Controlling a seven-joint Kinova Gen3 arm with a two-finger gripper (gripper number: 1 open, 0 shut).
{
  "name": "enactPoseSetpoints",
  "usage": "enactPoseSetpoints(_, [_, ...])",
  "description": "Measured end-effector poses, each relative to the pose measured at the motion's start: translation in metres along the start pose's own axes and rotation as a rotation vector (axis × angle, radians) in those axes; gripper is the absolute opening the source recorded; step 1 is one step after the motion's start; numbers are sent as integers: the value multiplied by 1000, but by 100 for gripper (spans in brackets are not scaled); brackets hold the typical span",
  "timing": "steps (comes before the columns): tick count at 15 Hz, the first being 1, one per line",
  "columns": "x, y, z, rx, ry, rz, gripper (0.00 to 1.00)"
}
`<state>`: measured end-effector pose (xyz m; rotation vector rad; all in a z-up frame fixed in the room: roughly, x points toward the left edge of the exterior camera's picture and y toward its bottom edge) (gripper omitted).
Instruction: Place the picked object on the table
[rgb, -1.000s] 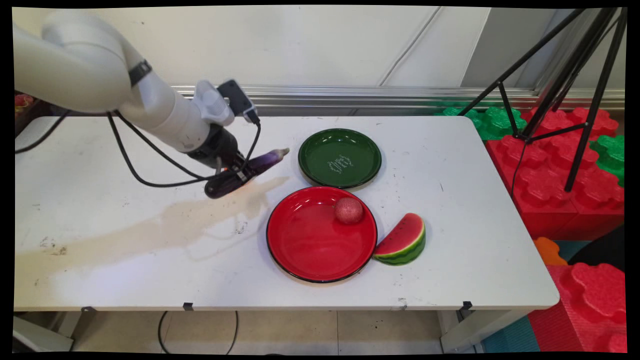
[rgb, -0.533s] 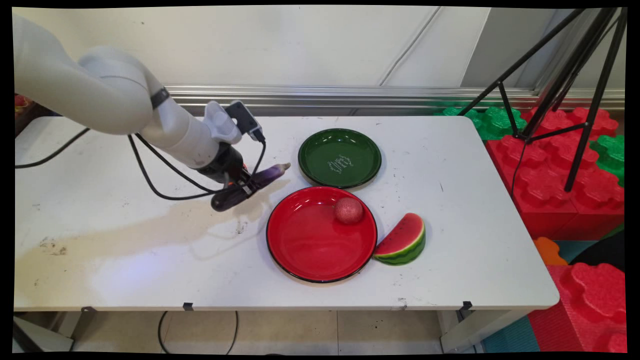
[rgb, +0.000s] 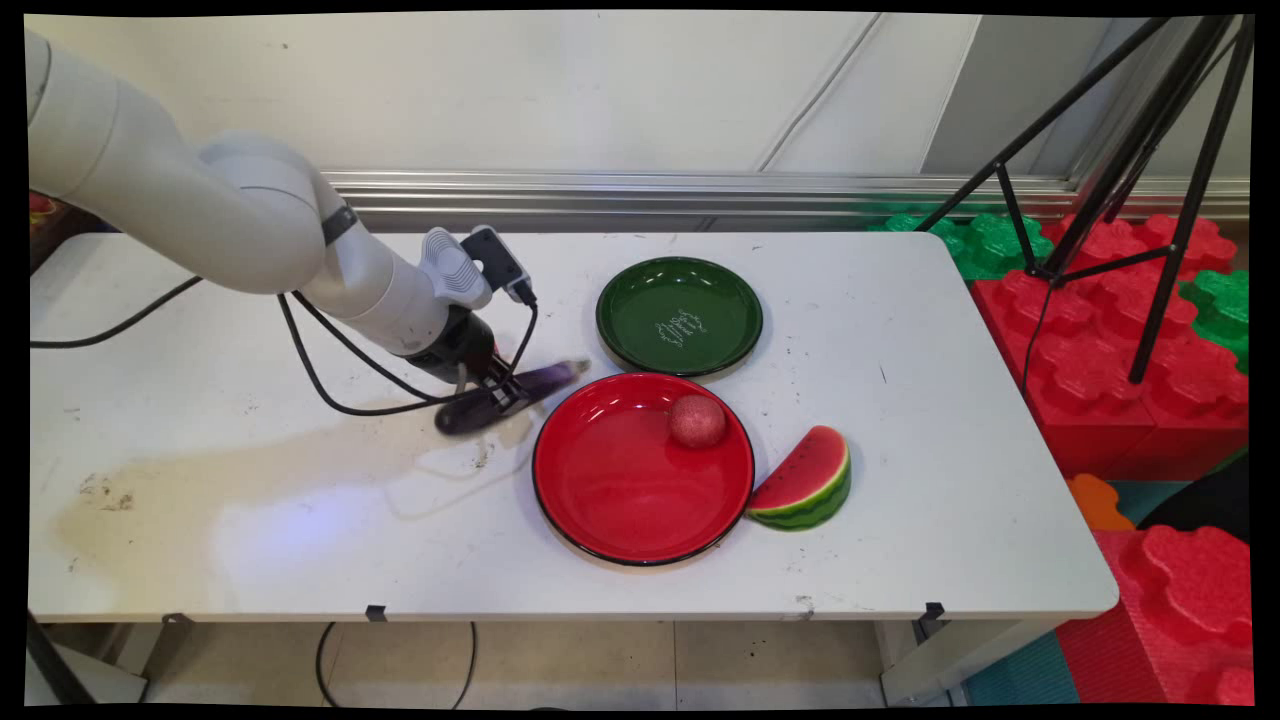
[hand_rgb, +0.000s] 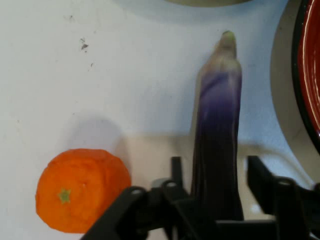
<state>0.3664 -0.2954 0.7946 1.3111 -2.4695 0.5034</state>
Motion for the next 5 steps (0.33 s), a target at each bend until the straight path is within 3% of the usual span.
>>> enactPoseSetpoints(5, [-5, -2, -1, 0, 13, 5, 100])
